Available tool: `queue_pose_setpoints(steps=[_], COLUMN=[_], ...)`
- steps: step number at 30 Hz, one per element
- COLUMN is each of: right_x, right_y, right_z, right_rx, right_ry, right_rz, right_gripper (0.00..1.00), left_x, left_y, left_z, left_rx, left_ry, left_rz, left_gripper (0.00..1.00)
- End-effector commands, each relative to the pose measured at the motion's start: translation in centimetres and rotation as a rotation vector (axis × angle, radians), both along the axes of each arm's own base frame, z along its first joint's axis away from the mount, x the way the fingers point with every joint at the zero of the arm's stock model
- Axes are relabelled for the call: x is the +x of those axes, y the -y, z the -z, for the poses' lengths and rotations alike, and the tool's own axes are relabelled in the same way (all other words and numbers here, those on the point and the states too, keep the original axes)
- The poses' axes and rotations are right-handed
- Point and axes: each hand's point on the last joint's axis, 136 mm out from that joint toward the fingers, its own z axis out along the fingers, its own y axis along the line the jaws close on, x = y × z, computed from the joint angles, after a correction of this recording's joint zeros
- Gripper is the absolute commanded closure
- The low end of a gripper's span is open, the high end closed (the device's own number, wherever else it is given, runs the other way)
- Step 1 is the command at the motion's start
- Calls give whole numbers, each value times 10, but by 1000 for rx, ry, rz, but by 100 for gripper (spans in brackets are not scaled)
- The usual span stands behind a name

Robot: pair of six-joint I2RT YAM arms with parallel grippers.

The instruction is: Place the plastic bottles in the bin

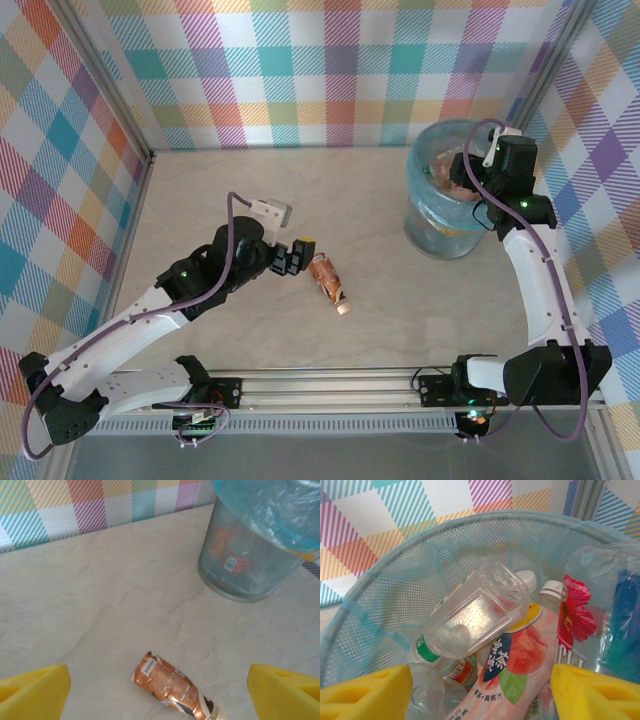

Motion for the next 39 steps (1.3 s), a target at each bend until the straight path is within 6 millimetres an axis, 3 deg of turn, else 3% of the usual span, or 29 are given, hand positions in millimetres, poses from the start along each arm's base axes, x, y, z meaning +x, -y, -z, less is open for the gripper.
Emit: queue_pose_setpoints(steps=[1, 4, 8, 17, 21, 24, 28, 34, 39], right_x=[-14, -22, -14, 22, 30, 28, 19, 0, -25], right_y=[-10, -3, 30, 63, 55, 47, 39, 26, -2], right_z=[-41, -51, -51, 6, 29, 35, 18, -33, -69], right_rx=[60, 28, -101, -77, -7, 21, 43, 79, 96], right_ry=[101, 138, 165, 78, 17, 13, 45, 149, 241], right_rz=[-43, -12, 108, 181, 120, 83, 52, 6, -69], right_gripper=[28, 26, 25, 22, 24, 25, 26, 26, 29], left_x=[6, 12, 16, 20, 19, 18, 17, 14, 8], left_y=[3, 10, 17, 22, 29, 31, 38, 49, 64], left_z=[3, 24, 52, 101, 119, 131, 144, 172, 199], left_rx=[-9, 10, 22, 72, 99, 127, 132, 120, 68], left_ry=[-43, -135, -232, -396, -466, -508, -567, -666, -769], left_rz=[-54, -93, -131, -229, -232, -240, -247, -270, -277], left_gripper=[8, 9, 9, 9, 8, 8, 7, 7, 8])
